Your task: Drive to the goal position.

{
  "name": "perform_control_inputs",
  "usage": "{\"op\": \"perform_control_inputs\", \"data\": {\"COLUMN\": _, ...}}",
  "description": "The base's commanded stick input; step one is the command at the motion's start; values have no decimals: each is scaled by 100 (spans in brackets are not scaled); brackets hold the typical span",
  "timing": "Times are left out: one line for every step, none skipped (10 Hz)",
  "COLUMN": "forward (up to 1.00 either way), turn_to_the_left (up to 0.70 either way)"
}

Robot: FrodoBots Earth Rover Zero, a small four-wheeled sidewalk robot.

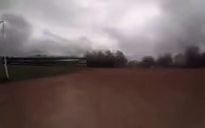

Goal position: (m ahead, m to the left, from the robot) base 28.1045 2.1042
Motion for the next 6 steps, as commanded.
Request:
{"op": "perform_control_inputs", "data": {"forward": 70, "turn_to_the_left": 0}}
{"op": "perform_control_inputs", "data": {"forward": 70, "turn_to_the_left": 0}}
{"op": "perform_control_inputs", "data": {"forward": 70, "turn_to_the_left": 0}}
{"op": "perform_control_inputs", "data": {"forward": 70, "turn_to_the_left": 0}}
{"op": "perform_control_inputs", "data": {"forward": 70, "turn_to_the_left": 0}}
{"op": "perform_control_inputs", "data": {"forward": 70, "turn_to_the_left": 0}}
